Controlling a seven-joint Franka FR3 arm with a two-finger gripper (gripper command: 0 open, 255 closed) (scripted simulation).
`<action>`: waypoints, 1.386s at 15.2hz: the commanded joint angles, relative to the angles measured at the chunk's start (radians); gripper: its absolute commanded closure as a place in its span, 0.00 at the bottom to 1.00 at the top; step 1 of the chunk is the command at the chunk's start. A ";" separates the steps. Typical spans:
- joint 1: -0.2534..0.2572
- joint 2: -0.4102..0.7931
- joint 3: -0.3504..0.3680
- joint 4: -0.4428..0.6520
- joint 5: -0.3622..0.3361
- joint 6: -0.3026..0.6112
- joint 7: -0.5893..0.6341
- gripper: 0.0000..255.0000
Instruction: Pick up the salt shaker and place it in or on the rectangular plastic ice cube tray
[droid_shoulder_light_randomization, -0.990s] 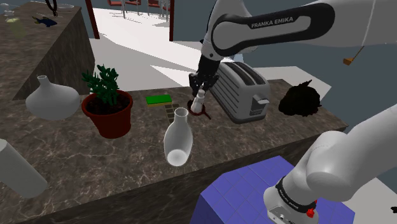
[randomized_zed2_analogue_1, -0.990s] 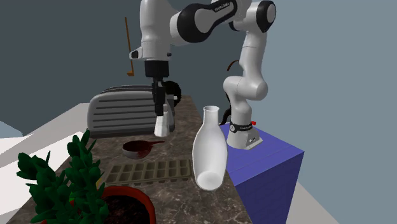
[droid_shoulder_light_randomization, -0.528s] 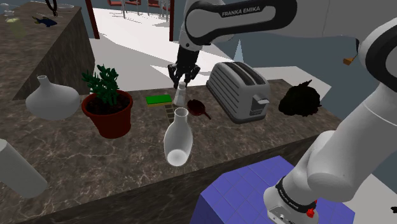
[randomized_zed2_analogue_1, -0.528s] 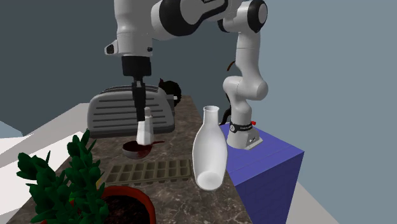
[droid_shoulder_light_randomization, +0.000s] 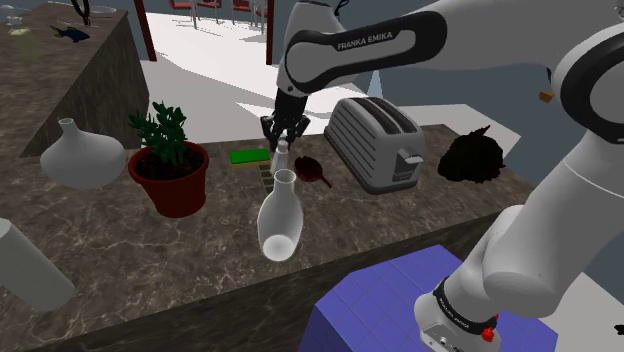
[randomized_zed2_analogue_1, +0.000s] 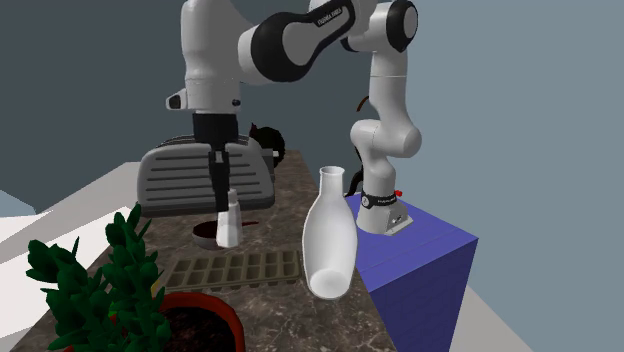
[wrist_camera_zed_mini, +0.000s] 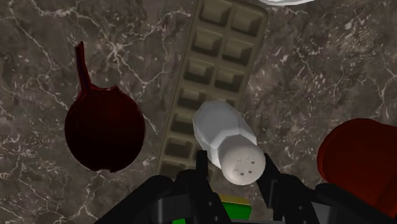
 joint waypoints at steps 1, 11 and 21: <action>0.000 0.011 0.000 -0.015 0.001 0.026 -0.003 1.00; 0.002 0.064 0.002 -0.092 0.005 0.156 -0.014 1.00; 0.002 0.065 0.002 -0.090 0.005 0.155 -0.013 0.00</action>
